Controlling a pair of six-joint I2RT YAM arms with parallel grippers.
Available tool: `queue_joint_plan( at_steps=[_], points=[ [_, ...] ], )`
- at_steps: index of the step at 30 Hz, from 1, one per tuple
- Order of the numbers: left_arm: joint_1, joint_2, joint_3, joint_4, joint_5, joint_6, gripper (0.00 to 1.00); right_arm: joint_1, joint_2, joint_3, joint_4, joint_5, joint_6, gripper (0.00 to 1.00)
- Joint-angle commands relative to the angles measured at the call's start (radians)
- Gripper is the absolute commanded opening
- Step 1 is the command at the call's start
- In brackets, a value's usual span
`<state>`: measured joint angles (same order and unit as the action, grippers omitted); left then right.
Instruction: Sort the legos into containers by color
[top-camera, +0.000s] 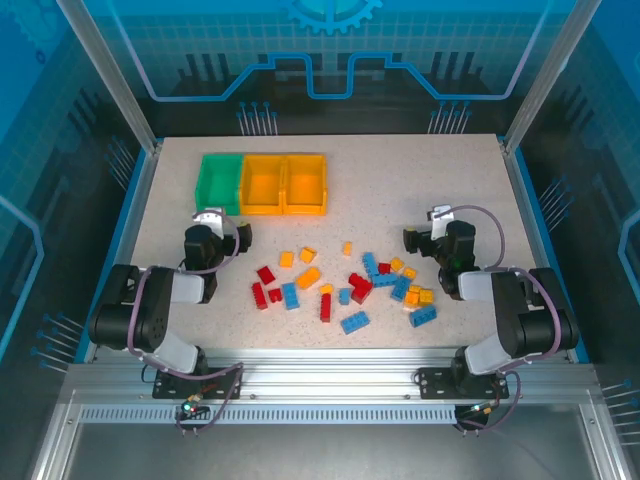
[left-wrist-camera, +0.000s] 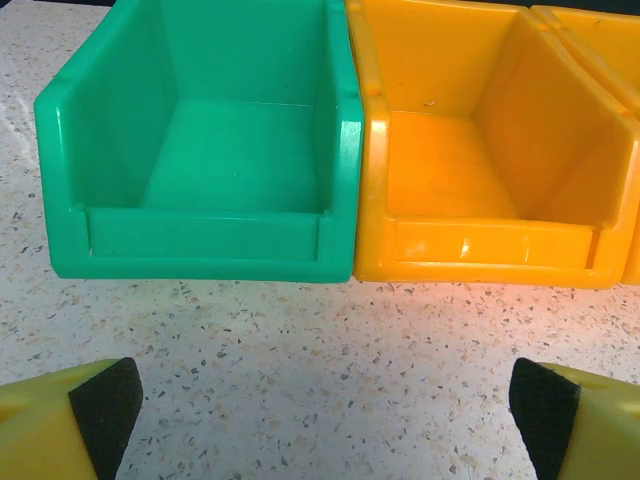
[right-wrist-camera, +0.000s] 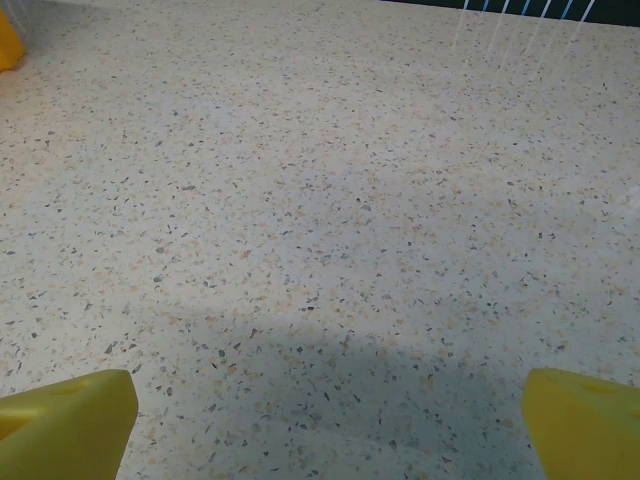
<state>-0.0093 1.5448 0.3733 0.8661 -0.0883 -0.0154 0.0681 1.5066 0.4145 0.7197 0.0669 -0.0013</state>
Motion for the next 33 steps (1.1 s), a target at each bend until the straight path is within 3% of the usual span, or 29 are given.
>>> queue_joint_plan(
  at_steps=[1, 16, 18, 20, 22, 25, 33],
  points=[
    [-0.002, -0.002, 0.015, 0.024, 0.014, 0.025, 0.99, -0.01, -0.002, 0.018, 0.032, -0.015, -0.009, 1.0],
    [-0.003, -0.002, 0.018, 0.019, 0.014, 0.025, 0.99, -0.014, -0.003, 0.02, 0.027, -0.027, -0.009, 1.0],
    [-0.003, -0.008, 0.024, 0.002, 0.01, 0.025, 0.99, -0.012, -0.026, 0.063, -0.063, -0.038, -0.014, 0.97],
    [-0.01, -0.056, 0.058, -0.103, -0.049, 0.014, 0.99, -0.007, -0.078, 0.169, -0.312, -0.009, 0.007, 0.93],
    [-0.016, -0.145, 0.126, -0.324, -0.123, -0.022, 0.99, -0.008, -0.105, 0.295, -0.556, -0.025, 0.062, 0.89],
    [-0.018, -0.26, 0.252, -0.64, -0.166, -0.165, 0.99, 0.014, -0.121, 0.425, -0.738, -0.111, 0.151, 0.85],
    [-0.091, -0.493, 0.259, -0.877, -0.111, -0.357, 0.99, 0.26, 0.144, 0.894, -1.174, -0.077, 0.261, 0.83]
  ],
)
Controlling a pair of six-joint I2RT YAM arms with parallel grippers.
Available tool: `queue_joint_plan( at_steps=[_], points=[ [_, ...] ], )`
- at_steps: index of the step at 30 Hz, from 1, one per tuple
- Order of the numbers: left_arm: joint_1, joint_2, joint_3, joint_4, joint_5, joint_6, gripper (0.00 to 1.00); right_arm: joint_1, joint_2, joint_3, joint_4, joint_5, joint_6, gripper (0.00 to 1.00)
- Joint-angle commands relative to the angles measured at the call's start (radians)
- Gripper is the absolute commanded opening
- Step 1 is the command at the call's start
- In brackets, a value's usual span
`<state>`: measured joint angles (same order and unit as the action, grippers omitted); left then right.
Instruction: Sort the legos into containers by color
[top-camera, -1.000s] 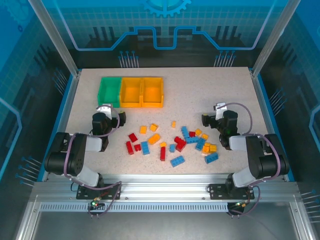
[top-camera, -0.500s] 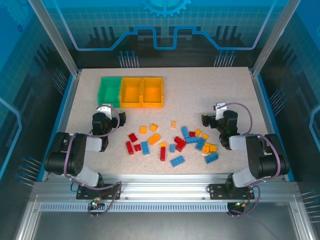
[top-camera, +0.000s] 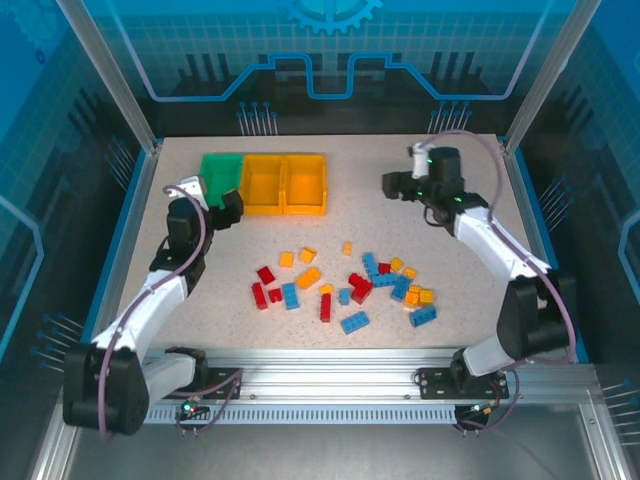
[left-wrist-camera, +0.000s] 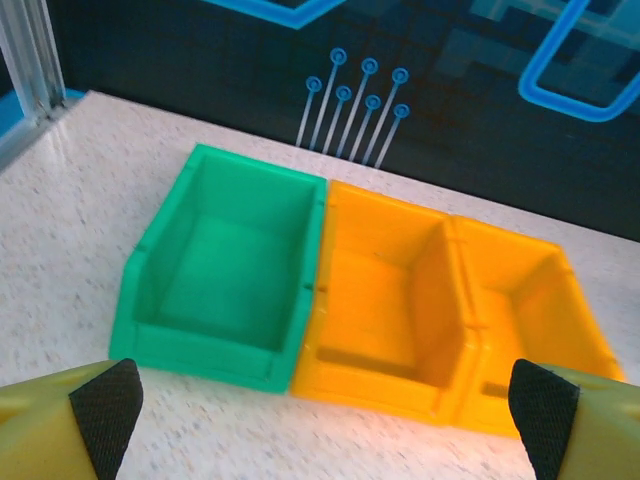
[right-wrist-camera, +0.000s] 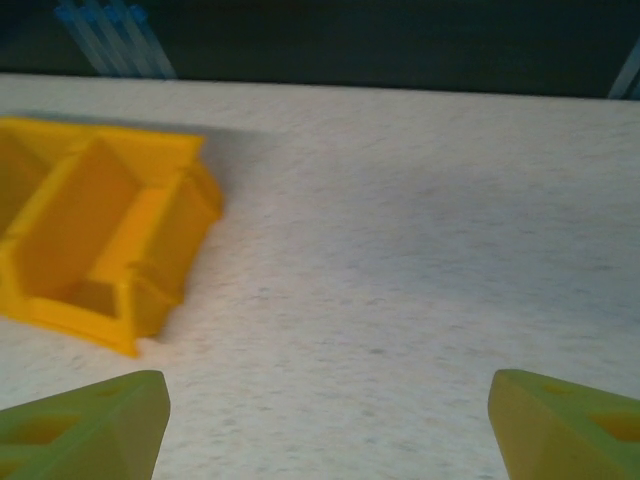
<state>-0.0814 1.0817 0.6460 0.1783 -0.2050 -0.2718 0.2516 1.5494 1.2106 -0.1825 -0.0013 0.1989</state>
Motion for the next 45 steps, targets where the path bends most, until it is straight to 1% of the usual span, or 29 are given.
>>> queue_joint_plan(
  at_steps=[1, 5, 7, 10, 16, 19, 26, 28, 30, 33, 37, 40, 45],
  points=[
    [-0.025, -0.045, -0.015, -0.215, 0.013, -0.111, 0.99, 0.108, 0.147, 0.151, -0.309, -0.005, 0.064, 0.83],
    [-0.043, -0.094, -0.025, -0.314, -0.022, -0.166, 0.99, 0.182, 0.299, 0.298, -0.371, -0.01, 0.142, 0.8],
    [-0.043, -0.118, -0.043, -0.334, -0.041, -0.195, 0.99, 0.21, 0.379, 0.38, -0.402, -0.028, 0.169, 0.77],
    [-0.044, -0.133, -0.065, -0.344, -0.052, -0.216, 0.99, 0.247, 0.473, 0.481, -0.425, -0.011, 0.194, 0.77],
    [-0.044, -0.138, -0.083, -0.356, -0.039, -0.227, 0.99, 0.277, 0.623, 0.653, -0.45, -0.006, 0.232, 0.76],
    [-0.043, -0.145, -0.091, -0.355, -0.037, -0.228, 0.99, 0.28, 0.698, 0.745, -0.48, 0.036, 0.246, 0.73],
    [-0.044, -0.165, -0.101, -0.363, -0.035, -0.234, 0.99, 0.28, 0.854, 0.945, -0.554, 0.108, 0.251, 0.64],
    [-0.044, -0.17, -0.104, -0.367, -0.033, -0.238, 0.99, 0.28, 0.89, 0.995, -0.573, 0.123, 0.249, 0.59],
    [-0.044, -0.172, -0.106, -0.373, -0.031, -0.24, 0.99, 0.279, 0.912, 1.028, -0.585, 0.138, 0.248, 0.51],
    [-0.043, -0.173, -0.105, -0.395, -0.034, -0.248, 0.99, 0.275, 0.922, 1.046, -0.598, 0.164, 0.255, 0.38],
    [-0.044, -0.17, -0.108, -0.413, -0.005, -0.272, 0.99, 0.263, 0.897, 1.007, -0.597, 0.194, 0.256, 0.26],
    [-0.051, -0.168, -0.108, -0.434, -0.001, -0.3, 0.99, 0.242, 0.843, 0.923, -0.566, 0.205, 0.259, 0.22],
    [-0.097, -0.153, -0.111, -0.456, 0.02, -0.336, 0.99, 0.2, 0.699, 0.719, -0.484, 0.218, 0.226, 0.21]
  ],
)
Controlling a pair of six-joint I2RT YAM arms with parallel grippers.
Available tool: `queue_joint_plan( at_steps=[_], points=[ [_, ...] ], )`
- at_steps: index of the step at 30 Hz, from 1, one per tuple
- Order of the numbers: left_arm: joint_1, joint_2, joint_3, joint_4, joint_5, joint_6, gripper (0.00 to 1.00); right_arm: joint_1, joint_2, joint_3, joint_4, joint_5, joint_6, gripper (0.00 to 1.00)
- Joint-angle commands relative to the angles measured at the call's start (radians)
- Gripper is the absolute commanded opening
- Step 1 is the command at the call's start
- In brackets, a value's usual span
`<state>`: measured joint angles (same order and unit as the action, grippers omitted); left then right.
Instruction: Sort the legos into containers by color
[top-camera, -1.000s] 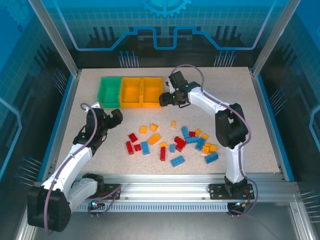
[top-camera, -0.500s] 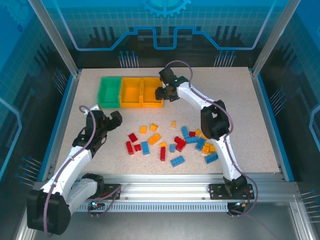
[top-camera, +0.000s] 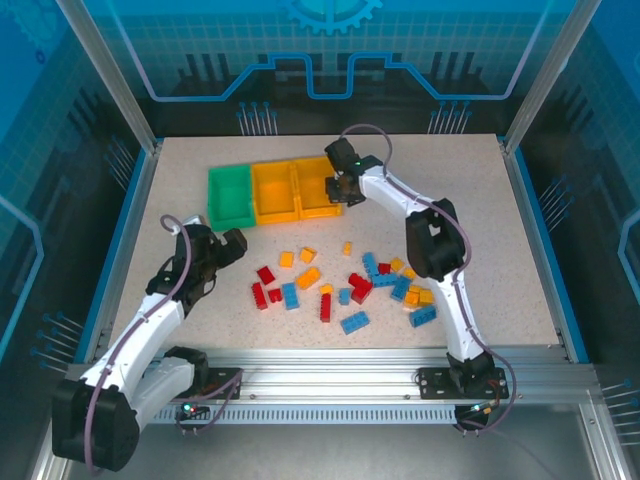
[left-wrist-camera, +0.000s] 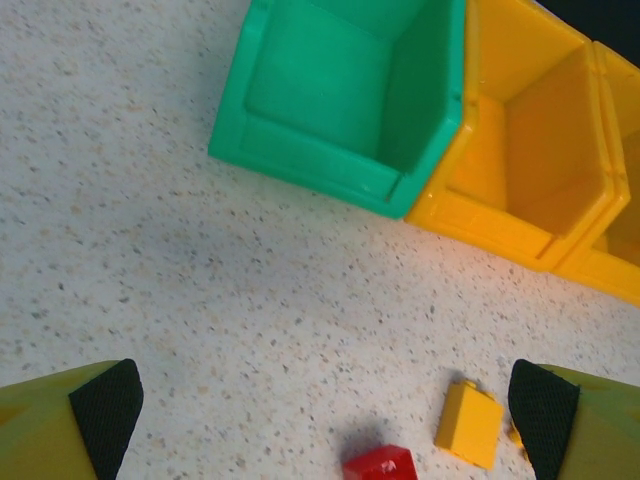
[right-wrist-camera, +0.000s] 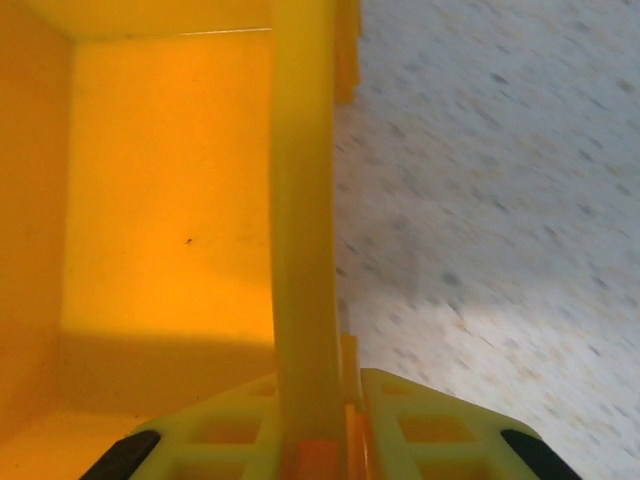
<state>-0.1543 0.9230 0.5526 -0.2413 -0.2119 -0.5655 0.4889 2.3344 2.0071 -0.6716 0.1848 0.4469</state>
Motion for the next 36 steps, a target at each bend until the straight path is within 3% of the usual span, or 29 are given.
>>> queue_joint_plan(
  at_steps=[1, 9, 18, 22, 26, 30, 36],
  points=[
    [-0.041, 0.011, -0.019, -0.039, 0.024, -0.053, 0.99, -0.046, -0.116, -0.121, 0.018, 0.043, -0.036, 0.2],
    [-0.187, 0.102, -0.02, -0.015, 0.004, -0.129, 0.99, -0.181, -0.316, -0.458, 0.122, 0.041, 0.017, 0.2],
    [-0.266, 0.255, 0.027, -0.004, 0.011, -0.157, 0.99, -0.29, -0.422, -0.628, 0.172, 0.032, -0.061, 0.24],
    [-0.292, 0.291, 0.042, -0.022, 0.007, -0.162, 0.99, -0.326, -0.466, -0.688, 0.207, 0.005, -0.083, 0.37],
    [-0.296, 0.33, 0.064, -0.048, 0.005, -0.169, 0.99, -0.34, -0.504, -0.708, 0.216, -0.022, -0.091, 0.57],
    [-0.298, 0.364, 0.093, -0.059, 0.011, -0.179, 0.96, -0.344, -0.547, -0.721, 0.208, -0.021, -0.094, 0.65],
    [-0.297, 0.434, 0.142, -0.084, 0.032, -0.171, 0.88, -0.371, -0.588, -0.75, 0.219, -0.032, -0.1, 0.67]
  ],
)
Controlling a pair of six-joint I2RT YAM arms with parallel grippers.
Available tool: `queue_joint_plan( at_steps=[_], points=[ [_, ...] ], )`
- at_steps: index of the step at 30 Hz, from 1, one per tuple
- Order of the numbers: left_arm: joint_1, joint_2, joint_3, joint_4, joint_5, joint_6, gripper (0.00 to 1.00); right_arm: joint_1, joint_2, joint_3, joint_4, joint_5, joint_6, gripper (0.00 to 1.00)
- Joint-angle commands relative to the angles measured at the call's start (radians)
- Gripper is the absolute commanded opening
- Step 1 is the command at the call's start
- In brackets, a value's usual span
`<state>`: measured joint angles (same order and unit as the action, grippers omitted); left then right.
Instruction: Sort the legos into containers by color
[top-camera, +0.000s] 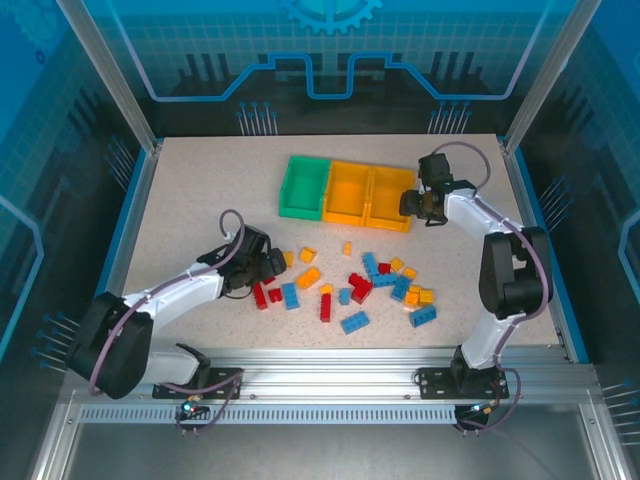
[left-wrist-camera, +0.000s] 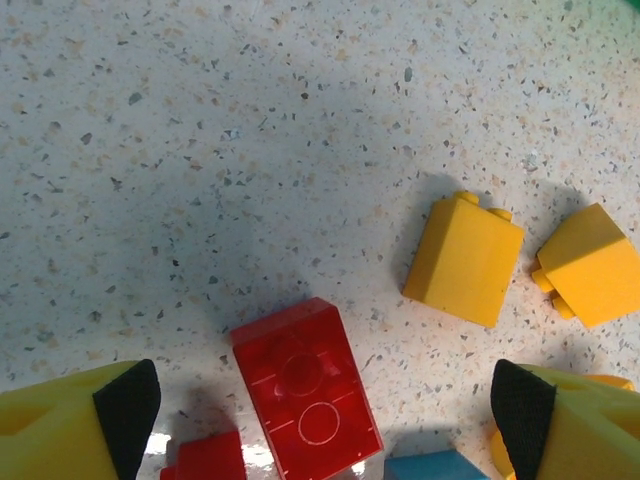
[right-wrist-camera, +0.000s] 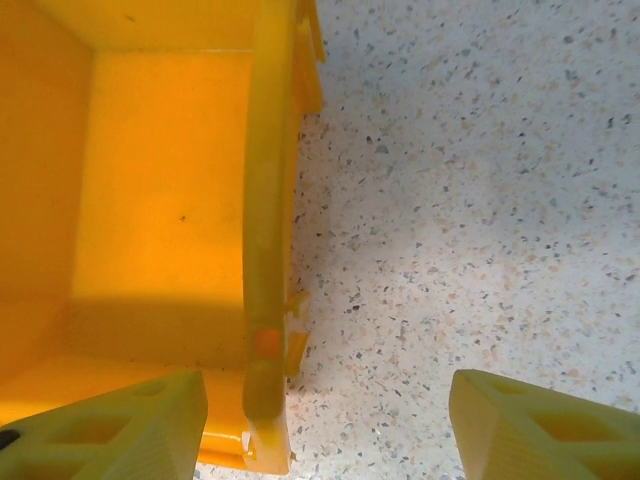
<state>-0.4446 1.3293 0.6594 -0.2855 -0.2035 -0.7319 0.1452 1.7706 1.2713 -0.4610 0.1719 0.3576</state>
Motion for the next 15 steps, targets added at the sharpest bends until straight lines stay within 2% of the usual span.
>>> queue_joint_plan(
  at_steps=[1, 7, 11, 15],
  points=[
    [-0.007, 0.04, 0.04, -0.043, 0.03, -0.006, 0.87, -0.031, -0.023, -0.015, 0.007, -0.022, -0.014, 0.67],
    [-0.014, 0.088, 0.046, -0.048, 0.055, -0.026, 0.82, -0.034, -0.008, -0.019, 0.027, -0.042, -0.023, 0.68],
    [-0.021, 0.103, 0.049, -0.052, 0.056, -0.038, 0.81, -0.034, 0.032, 0.006, 0.028, -0.042, -0.026, 0.64],
    [-0.025, 0.13, 0.064, -0.055, 0.055, -0.045, 0.73, -0.033, 0.065, 0.023, 0.021, -0.052, -0.025, 0.62]
  ],
)
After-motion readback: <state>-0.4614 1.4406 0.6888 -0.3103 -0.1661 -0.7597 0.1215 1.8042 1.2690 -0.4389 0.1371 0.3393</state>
